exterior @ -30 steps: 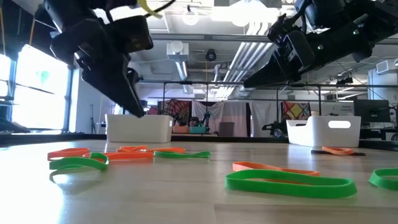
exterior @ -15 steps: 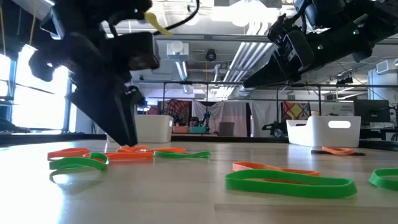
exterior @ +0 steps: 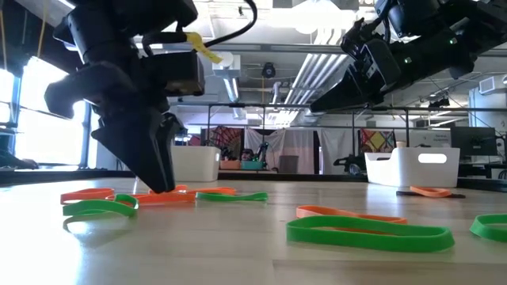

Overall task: Sort rubber bands into baskets
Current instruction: Put the orange rubber band into the top right white bin

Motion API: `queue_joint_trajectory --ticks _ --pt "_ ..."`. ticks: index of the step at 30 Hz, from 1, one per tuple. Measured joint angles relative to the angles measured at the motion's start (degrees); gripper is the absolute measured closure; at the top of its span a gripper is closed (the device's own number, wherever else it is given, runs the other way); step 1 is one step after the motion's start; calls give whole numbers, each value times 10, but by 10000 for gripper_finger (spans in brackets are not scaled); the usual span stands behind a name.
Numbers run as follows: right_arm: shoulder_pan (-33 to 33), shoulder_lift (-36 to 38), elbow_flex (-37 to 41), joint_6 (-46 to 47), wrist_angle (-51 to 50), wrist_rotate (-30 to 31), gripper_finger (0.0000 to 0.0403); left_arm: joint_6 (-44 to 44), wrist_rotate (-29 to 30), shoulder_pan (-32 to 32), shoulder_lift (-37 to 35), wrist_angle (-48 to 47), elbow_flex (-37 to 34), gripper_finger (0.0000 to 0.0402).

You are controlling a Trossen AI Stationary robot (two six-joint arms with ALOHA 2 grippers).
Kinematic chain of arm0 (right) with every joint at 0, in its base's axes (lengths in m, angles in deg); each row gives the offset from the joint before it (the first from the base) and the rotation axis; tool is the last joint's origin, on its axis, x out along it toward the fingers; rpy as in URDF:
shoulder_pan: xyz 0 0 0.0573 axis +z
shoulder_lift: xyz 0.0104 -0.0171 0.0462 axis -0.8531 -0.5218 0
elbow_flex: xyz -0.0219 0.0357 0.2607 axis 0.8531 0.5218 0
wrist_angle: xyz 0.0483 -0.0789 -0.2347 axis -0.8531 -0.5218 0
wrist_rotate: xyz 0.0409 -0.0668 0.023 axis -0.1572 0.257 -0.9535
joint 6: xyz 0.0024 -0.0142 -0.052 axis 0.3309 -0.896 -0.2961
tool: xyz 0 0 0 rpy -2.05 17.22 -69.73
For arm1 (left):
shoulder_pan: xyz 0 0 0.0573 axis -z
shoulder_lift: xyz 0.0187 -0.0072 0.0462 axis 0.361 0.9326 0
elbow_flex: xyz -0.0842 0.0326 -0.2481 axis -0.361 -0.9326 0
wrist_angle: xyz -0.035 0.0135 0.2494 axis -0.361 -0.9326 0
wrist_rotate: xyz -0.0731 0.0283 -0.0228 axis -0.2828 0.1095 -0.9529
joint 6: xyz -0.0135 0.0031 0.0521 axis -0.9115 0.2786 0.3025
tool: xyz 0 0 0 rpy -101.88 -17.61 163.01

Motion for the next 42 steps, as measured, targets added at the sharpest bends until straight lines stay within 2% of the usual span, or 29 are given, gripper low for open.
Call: queue_joint_trajectory --ticks 5,9,11,17,21,31,35,38,42 --pt "0 0 0 -7 -1 0 403 10 -3 -4 0 -4 -3 346" --pt "0 0 0 -18 -4 0 403 10 -27 -15 0 -12 -6 388" --pt "0 0 0 -20 -5 0 403 10 -23 -15 0 -12 -6 398" --pt "0 0 0 -32 -14 0 402 1 -15 -25 -19 -3 -6 401" --pt "0 0 0 -31 -14 0 385 0 -13 -40 -53 6 -6 401" --pt "4 0 0 47 16 0 272 29 18 -87 -118 111 -5 401" --pt "19 0 0 57 41 -6 250 40 13 -103 -118 144 -5 401" --pt "31 -1 0 57 42 -10 248 41 -17 -110 -115 112 -5 400" --pt "36 -4 0 58 41 -11 247 27 3 -109 -93 49 -5 382"
